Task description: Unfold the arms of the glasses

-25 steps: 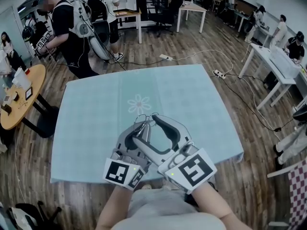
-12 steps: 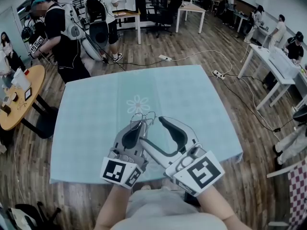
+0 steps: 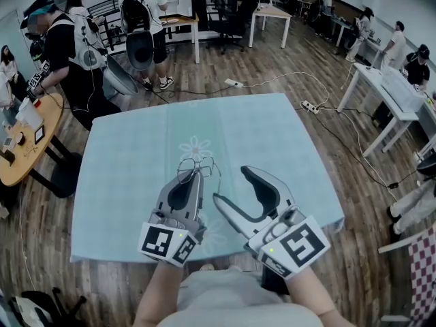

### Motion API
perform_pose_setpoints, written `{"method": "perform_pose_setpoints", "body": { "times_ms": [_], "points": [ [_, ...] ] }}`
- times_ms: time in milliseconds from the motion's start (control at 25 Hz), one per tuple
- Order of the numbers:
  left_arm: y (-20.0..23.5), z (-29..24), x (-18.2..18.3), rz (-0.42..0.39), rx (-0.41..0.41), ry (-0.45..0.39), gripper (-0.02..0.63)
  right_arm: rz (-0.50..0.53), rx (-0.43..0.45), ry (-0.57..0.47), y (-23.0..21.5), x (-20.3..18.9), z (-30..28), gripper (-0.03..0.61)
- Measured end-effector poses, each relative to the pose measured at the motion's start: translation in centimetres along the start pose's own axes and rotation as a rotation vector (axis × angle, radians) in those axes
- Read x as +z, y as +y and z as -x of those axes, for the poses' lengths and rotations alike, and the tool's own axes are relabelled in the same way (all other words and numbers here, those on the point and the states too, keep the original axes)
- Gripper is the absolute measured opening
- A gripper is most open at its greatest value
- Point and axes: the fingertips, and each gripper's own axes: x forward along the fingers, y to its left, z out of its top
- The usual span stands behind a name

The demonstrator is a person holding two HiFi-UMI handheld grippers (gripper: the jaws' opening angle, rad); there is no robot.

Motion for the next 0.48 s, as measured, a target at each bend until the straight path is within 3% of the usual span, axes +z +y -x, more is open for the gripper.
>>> {"method": "perform_pose_setpoints", "body": {
  "times_ms": [480],
  "points": [
    [1.6,0.7,1.0,0.060,0.009,-0.049,0.006,-0.043,-0.080,0.014,-2.2,-1.2,2.0,0.285]
  ]
}}
